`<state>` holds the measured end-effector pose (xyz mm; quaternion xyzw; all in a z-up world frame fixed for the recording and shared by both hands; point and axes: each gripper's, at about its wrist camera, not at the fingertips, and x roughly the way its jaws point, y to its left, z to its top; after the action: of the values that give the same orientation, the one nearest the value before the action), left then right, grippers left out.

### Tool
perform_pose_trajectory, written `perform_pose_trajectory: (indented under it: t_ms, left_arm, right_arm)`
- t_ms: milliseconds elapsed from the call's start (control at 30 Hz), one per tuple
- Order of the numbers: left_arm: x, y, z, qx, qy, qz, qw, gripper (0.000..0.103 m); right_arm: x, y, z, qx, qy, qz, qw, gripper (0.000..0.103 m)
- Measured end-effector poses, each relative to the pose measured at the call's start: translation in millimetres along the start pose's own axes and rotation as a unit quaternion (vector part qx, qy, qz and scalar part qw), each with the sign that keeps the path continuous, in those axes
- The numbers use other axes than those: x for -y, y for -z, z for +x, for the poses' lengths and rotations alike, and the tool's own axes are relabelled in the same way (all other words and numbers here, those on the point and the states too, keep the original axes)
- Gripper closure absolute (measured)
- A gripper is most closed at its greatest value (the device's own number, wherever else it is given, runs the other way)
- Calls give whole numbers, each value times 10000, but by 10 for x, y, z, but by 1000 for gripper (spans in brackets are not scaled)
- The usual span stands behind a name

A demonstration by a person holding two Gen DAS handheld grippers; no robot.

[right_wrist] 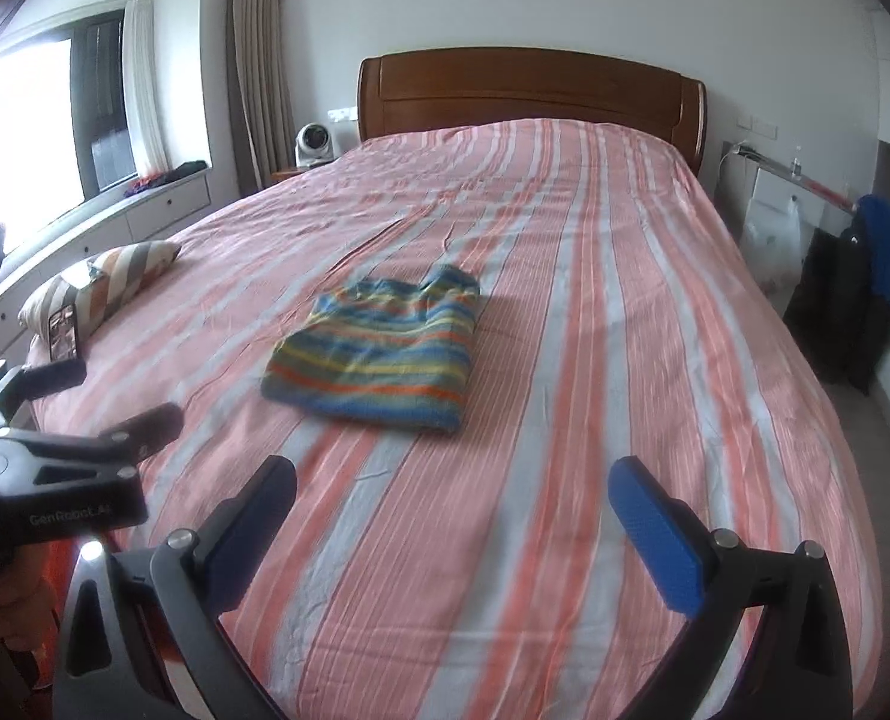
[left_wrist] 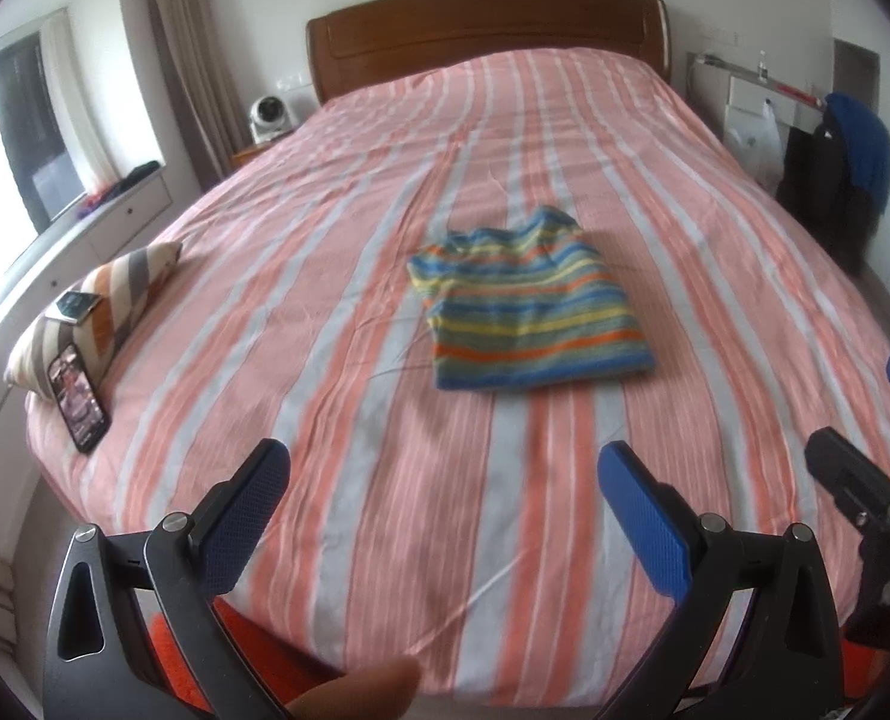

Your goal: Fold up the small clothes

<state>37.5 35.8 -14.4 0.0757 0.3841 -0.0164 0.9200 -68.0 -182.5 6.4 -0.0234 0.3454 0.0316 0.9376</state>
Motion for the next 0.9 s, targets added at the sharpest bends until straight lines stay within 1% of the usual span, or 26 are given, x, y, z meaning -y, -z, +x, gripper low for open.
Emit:
perform_pose_trajectory:
  t_ms: [133,333,467,567,633,733,767,833,900]
  left_arm:
    - [15,25,6,-93,120,-20,9999,0]
    - [28,56,26,-178,155,-77,9997,0]
    - [36,59,9,-156,188,-65,9997,0]
    - [33,37,-31,2,281,-46,9996,0]
    - [31,11,-62,128,238,-17,9996,0]
    - [35,-13,-49,53,285,-30,9996,0]
    - [41,-13,-41,30,319,-20,9995,0]
    - [75,1,-31,0,358,33,9994,0]
    - [100,20,-43,48,420,56,9991,0]
  right_arm:
    - [-40,17,-13,-120,35,-57,9999,0]
    - [-27,16,7,-332,16,54,9994,0]
    - [-16,40,32,-485,14,34,9988,0]
    - [30,28,38,-567,-48,111,9983,0]
    - [73,-2,11,-530,-107,151,9984,0]
    - [147,-30,-81,-351,-148,262,9989,0]
    - [179,-38,-91,-337,-105,317,9989,0]
    - [195,-66,-55,-449,127,311,9984,0]
    - [187,-63,-58,-392,258,217,9987,0]
